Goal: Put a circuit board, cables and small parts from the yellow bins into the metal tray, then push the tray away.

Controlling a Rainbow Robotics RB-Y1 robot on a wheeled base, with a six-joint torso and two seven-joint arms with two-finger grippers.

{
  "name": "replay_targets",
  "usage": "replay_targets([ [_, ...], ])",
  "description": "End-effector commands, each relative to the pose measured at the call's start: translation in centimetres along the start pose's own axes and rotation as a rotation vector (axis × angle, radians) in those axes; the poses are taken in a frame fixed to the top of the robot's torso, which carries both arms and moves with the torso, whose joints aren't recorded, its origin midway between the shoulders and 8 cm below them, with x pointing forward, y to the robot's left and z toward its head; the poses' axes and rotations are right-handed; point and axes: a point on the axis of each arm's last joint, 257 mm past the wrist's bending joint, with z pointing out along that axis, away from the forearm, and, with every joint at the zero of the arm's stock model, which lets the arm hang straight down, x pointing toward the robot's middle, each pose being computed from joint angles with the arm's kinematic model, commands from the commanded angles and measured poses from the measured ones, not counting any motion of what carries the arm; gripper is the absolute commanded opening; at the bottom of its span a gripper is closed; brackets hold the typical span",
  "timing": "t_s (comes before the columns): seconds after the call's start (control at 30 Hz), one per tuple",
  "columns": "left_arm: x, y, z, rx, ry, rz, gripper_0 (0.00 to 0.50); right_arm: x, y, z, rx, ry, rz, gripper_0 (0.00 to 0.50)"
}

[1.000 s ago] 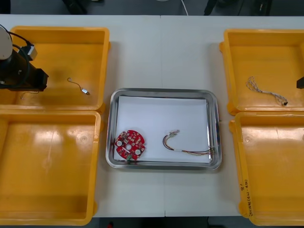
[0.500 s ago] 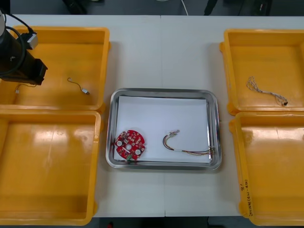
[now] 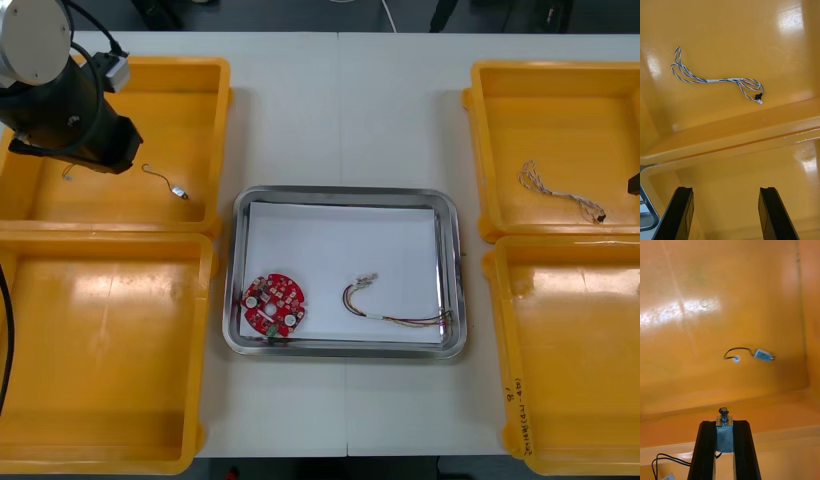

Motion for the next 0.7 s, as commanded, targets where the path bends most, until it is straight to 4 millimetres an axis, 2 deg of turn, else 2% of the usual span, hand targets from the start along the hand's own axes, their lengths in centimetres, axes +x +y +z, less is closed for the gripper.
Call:
replay_targets([
  [0.03, -2.6, -2.8, -2.4, 0.037, -0.099, -0.112, 0.0, -2.8, -0.2, -1.5, 0.036, -0.048, -0.116, 0.5],
  [0.23, -3.5, -5.7, -3.2, 0.068, -0.147, -0.103, 0.0, -4.2, -0.6, -1.0, 0.041, -0.043, -0.176, 0.5],
  [0.47, -3.7, -10.0, -2.6, 0.072, -0.156, -0.085, 0.0, -6.0, -0.7, -0.7, 0.025, -0.049, -0.217, 0.5],
  [0.7, -3.1, -14.9, -2.0, 0.09, -0.142, -0.072, 0.0, -7.3, -0.2, -0.1, 0.046, -0.054, -0.24, 0.5],
])
